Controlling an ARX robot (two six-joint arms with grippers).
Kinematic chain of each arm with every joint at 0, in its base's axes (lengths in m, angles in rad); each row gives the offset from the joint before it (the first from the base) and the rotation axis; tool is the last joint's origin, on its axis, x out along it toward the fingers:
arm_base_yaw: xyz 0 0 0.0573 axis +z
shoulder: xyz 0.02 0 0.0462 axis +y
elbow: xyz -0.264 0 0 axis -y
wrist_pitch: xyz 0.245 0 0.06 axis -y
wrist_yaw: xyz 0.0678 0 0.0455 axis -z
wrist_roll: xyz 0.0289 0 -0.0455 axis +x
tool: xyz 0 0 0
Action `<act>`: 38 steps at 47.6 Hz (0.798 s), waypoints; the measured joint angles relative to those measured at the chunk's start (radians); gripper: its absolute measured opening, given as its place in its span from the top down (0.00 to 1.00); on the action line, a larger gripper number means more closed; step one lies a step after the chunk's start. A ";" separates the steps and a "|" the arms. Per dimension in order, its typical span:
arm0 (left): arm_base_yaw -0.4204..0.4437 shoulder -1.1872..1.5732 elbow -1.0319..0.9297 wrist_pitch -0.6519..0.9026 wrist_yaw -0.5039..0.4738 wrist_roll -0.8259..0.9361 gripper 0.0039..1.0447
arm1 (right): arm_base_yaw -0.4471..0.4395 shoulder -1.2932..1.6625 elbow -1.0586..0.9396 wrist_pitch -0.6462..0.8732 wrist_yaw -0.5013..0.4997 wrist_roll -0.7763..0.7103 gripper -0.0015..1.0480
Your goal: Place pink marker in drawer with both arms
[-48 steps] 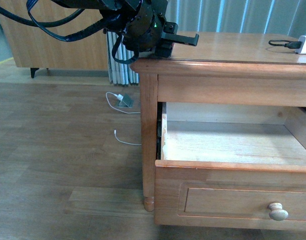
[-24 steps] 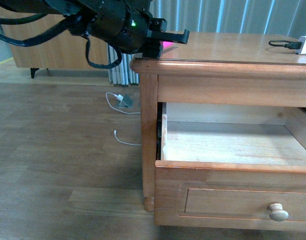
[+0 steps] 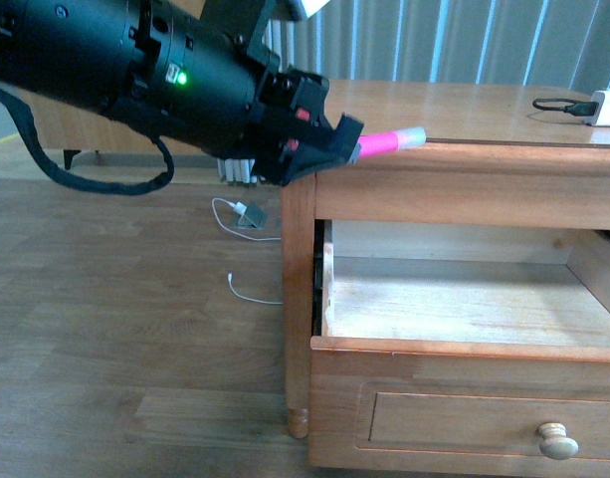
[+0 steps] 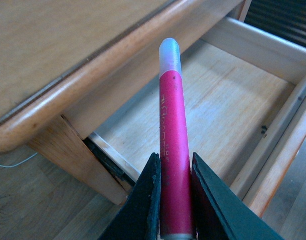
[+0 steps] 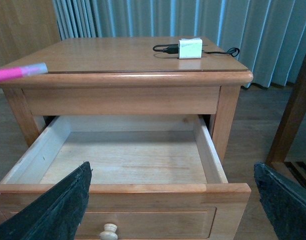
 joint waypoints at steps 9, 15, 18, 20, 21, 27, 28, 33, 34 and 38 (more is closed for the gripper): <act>-0.056 0.093 -0.003 0.025 -0.058 0.029 0.86 | 0.000 0.000 0.000 0.000 0.000 0.000 0.08; -0.094 0.193 0.042 0.036 -0.103 0.016 0.86 | 0.000 0.000 0.000 0.000 0.000 0.000 0.08; -0.113 0.246 0.078 0.034 -0.119 0.007 0.86 | 0.000 0.000 0.000 0.000 0.000 0.000 0.08; -0.121 0.272 0.098 0.032 -0.128 0.003 0.86 | 0.000 0.000 0.000 0.000 0.000 0.000 0.08; -0.127 0.287 0.111 0.031 -0.132 0.000 0.86 | 0.000 0.000 0.000 0.000 0.000 0.000 0.08; -0.149 0.354 0.174 0.026 -0.153 -0.022 0.86 | 0.000 0.000 0.000 0.000 0.000 0.000 0.08; -0.152 0.365 0.186 0.026 -0.156 -0.028 0.86 | 0.000 0.000 0.000 0.000 0.000 0.000 0.08; -0.165 0.407 0.233 0.020 -0.169 -0.046 0.86 | 0.000 0.000 0.000 0.000 0.000 0.000 0.08; -0.166 0.410 0.238 0.020 -0.172 -0.047 0.86 | 0.000 0.000 0.000 0.000 0.000 0.000 0.08; -0.174 0.428 0.255 0.023 -0.179 -0.049 0.86 | 0.000 0.000 0.000 0.000 0.000 0.000 0.08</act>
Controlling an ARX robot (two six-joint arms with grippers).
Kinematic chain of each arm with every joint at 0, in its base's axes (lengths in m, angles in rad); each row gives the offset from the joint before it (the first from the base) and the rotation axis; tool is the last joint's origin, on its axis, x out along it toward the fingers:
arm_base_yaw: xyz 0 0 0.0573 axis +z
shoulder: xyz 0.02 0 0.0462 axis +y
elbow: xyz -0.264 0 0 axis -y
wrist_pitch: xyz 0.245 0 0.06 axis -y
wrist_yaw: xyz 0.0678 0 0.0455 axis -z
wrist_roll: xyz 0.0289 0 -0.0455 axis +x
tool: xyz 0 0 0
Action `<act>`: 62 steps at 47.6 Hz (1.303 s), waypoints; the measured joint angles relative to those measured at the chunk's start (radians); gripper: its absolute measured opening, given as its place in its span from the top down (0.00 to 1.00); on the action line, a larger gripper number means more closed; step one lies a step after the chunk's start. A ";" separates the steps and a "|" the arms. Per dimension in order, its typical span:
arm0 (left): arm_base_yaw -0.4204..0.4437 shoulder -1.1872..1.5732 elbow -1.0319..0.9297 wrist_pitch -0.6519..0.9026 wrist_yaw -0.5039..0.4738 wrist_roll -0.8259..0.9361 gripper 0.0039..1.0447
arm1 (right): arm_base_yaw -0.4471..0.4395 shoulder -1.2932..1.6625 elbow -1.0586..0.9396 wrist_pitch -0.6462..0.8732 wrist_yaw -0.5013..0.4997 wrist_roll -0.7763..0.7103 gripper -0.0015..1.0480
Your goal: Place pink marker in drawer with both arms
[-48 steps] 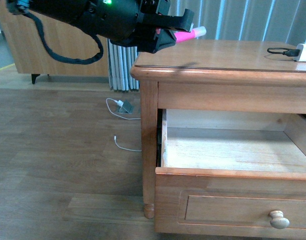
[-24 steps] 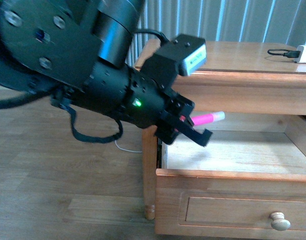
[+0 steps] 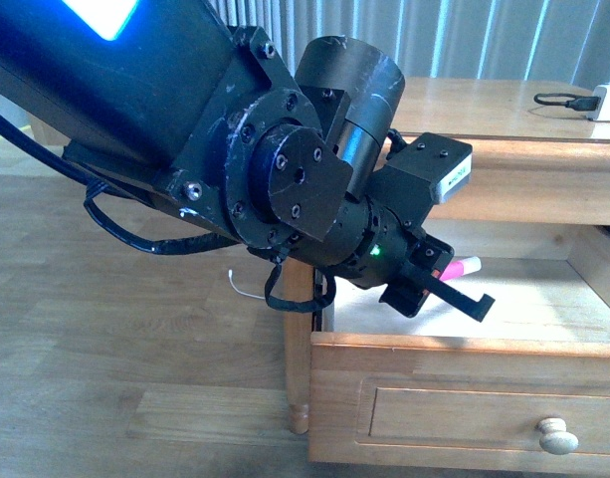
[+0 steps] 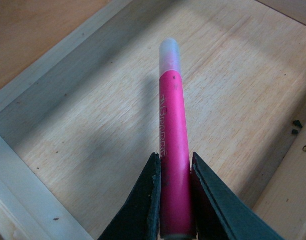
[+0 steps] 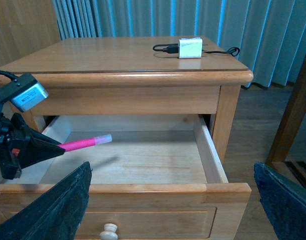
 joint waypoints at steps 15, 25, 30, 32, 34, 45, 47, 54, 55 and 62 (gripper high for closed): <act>-0.011 -0.004 -0.013 0.049 -0.080 -0.010 0.47 | 0.000 0.000 0.000 0.000 0.000 0.000 0.08; 0.013 -0.146 -0.132 0.126 -0.131 -0.024 0.16 | 0.000 0.000 0.000 0.000 0.000 0.000 0.08; 0.041 -0.254 -0.202 0.158 -0.187 -0.037 0.04 | 0.000 0.000 0.000 0.000 0.000 0.000 0.08; 0.066 -0.329 -0.253 0.166 -0.211 -0.061 0.06 | 0.000 0.000 0.000 0.000 0.000 0.000 0.08; 0.080 -0.367 -0.282 0.171 -0.219 -0.073 0.06 | 0.000 0.000 0.000 0.000 0.000 0.000 0.08; 0.220 -0.687 -0.499 0.157 -0.218 -0.192 0.06 | 0.000 0.000 0.000 0.000 0.000 0.000 0.08; 0.252 -0.756 -0.534 0.154 -0.203 -0.217 0.06 | 0.000 0.000 0.000 0.000 0.000 0.000 0.08; 0.359 -0.990 -0.658 0.131 -0.171 -0.271 0.06 | 0.000 0.000 0.000 0.000 0.000 0.000 0.08; 0.381 -1.036 -0.686 0.117 -0.163 -0.280 0.06 | 0.000 0.000 0.000 0.000 0.000 0.000 0.08; 0.472 -1.264 -0.814 0.023 -0.129 -0.315 0.06 | 0.000 0.000 0.000 0.000 0.000 0.000 0.08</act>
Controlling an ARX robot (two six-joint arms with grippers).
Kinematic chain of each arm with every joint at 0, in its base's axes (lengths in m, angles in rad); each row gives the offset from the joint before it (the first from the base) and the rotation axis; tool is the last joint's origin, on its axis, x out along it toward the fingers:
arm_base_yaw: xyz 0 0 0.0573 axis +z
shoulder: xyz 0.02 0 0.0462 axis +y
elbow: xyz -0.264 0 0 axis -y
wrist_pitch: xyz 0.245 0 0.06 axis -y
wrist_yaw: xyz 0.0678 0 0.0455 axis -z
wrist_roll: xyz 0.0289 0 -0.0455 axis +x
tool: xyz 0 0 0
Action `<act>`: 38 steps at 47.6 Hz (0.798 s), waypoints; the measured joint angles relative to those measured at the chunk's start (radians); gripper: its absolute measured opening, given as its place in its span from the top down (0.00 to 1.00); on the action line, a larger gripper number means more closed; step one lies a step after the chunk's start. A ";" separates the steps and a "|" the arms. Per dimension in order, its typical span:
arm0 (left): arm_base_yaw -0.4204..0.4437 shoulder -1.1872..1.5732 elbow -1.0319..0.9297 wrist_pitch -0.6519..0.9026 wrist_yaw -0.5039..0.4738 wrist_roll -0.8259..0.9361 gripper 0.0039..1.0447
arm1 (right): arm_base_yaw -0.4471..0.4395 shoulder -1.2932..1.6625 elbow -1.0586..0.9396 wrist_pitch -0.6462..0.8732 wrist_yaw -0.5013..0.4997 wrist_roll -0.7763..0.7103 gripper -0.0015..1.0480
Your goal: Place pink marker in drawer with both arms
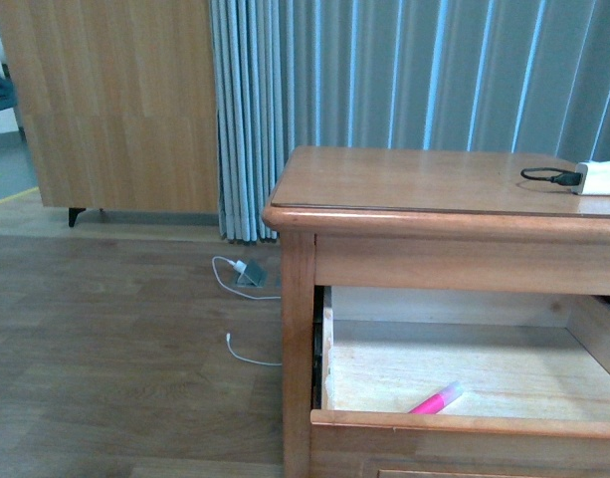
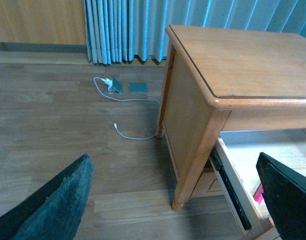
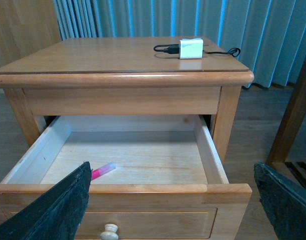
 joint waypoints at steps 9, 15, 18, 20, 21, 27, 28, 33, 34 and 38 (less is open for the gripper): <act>0.111 -0.252 -0.138 -0.140 0.051 -0.047 0.06 | 0.000 0.000 0.000 0.000 0.000 0.000 0.08; 0.247 -0.390 -0.238 -0.163 0.077 -0.054 0.06 | 0.000 0.000 0.000 0.000 0.000 0.000 0.08; 0.325 -0.442 -0.282 -0.164 0.114 -0.077 0.06 | 0.000 0.000 0.000 0.000 0.000 0.000 0.08; 0.368 -0.467 -0.307 -0.164 0.115 -0.089 0.06 | 0.000 0.000 0.000 0.000 0.000 0.000 0.08; 0.376 -0.470 -0.311 -0.164 0.115 -0.091 0.06 | 0.000 0.000 0.000 0.000 0.000 0.000 0.08; 0.385 -0.472 -0.313 -0.164 0.125 -0.103 0.06 | 0.000 0.000 0.000 0.000 0.000 0.000 0.08; 0.385 -0.473 -0.313 -0.164 0.125 -0.103 0.06 | 0.000 0.000 0.000 0.000 0.000 0.000 0.08; 0.390 -0.487 -0.342 -0.096 0.180 -0.068 0.13 | 0.000 0.000 0.000 0.000 0.000 0.000 0.08; 0.388 -0.495 -0.356 -0.068 0.182 -0.049 0.16 | 0.000 0.000 0.000 0.000 0.000 0.000 0.08; 0.348 -0.536 -0.402 -0.032 0.162 0.007 0.32 | 0.000 0.000 0.000 0.000 0.000 0.000 0.08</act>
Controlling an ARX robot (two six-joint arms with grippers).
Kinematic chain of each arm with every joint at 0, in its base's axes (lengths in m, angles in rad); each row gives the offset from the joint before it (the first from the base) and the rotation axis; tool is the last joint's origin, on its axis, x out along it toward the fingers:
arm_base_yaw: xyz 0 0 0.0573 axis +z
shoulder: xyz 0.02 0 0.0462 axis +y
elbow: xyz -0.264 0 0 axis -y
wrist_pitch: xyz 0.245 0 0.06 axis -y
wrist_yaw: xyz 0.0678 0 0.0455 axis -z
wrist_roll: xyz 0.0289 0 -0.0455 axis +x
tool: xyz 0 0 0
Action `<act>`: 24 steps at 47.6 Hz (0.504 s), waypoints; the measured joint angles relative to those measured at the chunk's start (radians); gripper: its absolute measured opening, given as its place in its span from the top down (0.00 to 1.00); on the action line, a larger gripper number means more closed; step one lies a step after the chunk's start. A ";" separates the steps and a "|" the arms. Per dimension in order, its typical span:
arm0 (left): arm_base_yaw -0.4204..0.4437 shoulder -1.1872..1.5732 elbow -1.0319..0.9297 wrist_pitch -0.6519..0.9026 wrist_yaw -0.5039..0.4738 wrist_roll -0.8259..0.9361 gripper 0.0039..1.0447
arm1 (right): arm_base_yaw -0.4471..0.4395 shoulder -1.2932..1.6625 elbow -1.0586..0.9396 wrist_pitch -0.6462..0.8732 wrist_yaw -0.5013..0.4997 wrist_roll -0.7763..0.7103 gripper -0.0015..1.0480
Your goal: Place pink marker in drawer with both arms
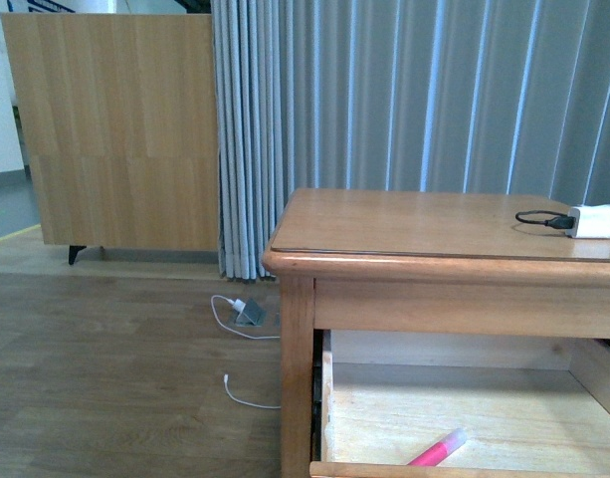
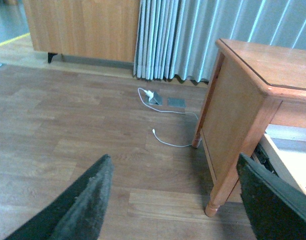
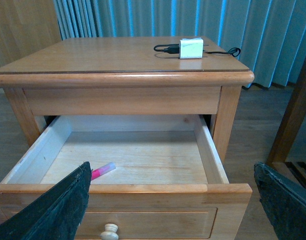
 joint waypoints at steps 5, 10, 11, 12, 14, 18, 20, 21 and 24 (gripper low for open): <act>-0.051 -0.038 -0.040 0.001 -0.049 0.024 0.51 | 0.000 0.000 0.000 0.000 0.000 0.000 0.08; -0.093 -0.073 -0.069 -0.001 -0.089 0.032 0.69 | 0.000 0.000 0.000 0.000 0.000 0.000 0.08; -0.100 -0.078 -0.073 -0.001 -0.094 0.034 0.73 | 0.000 0.000 0.000 0.000 0.000 0.000 0.08; -0.105 -0.083 -0.077 -0.002 -0.098 0.034 0.76 | 0.000 0.000 0.000 0.000 0.000 0.000 0.08; -0.121 -0.094 -0.084 -0.006 -0.119 0.036 0.83 | 0.000 0.000 0.000 0.000 0.000 0.000 0.08; -0.225 -0.124 -0.103 -0.017 -0.233 0.040 0.96 | 0.000 0.000 0.000 0.000 0.000 0.000 0.08; -0.246 -0.135 -0.111 -0.019 -0.232 0.042 0.96 | 0.000 0.000 0.000 0.000 0.000 0.000 0.08; -0.249 -0.142 -0.114 -0.024 -0.232 0.042 0.96 | 0.000 0.000 0.000 0.000 0.000 0.000 0.08; -0.251 -0.209 -0.117 -0.111 -0.243 0.042 0.96 | 0.000 0.000 0.000 0.000 0.000 -0.001 0.08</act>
